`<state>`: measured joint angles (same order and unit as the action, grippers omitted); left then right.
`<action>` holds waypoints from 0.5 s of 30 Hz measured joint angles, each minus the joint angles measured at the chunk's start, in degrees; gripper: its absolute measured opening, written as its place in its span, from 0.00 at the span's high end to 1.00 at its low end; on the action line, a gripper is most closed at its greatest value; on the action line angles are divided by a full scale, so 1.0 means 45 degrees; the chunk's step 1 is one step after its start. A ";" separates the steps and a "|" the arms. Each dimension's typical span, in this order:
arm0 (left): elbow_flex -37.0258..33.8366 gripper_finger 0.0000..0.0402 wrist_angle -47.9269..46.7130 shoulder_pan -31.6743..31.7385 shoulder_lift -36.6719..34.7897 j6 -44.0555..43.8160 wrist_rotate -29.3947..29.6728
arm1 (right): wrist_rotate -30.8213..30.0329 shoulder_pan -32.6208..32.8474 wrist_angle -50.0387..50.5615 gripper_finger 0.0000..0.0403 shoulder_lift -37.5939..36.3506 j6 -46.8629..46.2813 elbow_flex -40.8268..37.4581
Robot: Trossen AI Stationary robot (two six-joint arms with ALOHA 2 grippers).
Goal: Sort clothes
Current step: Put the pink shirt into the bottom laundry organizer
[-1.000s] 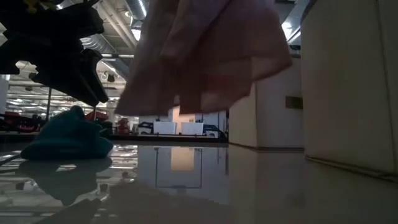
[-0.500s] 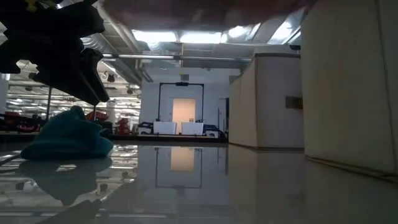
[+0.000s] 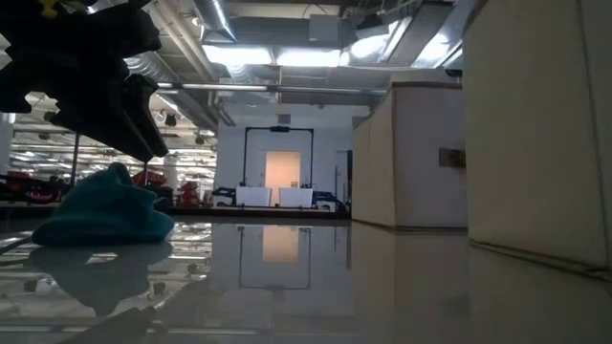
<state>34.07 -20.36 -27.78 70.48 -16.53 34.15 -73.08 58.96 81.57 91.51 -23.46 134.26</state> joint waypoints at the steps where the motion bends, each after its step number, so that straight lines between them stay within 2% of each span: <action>1: 0.0001 0.59 0.0000 0.0002 0.0000 0.0000 0.0000 | 0.0005 0.0246 0.0113 0.83 -0.0033 -0.0191 0.0000; 7: -0.0001 0.59 0.0004 -0.0001 0.0000 0.0000 0.0000 | 0.0038 0.1623 0.1886 0.84 -0.0035 -0.3283 -0.0104; 15: 0.0000 0.59 0.0126 0.0008 -0.0003 0.0000 0.0000 | 0.1187 0.1729 0.1887 0.84 -0.0055 -0.4485 -0.1216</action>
<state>34.07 -19.79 -27.75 70.46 -16.53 34.15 -67.74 66.74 90.06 91.26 -43.64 128.78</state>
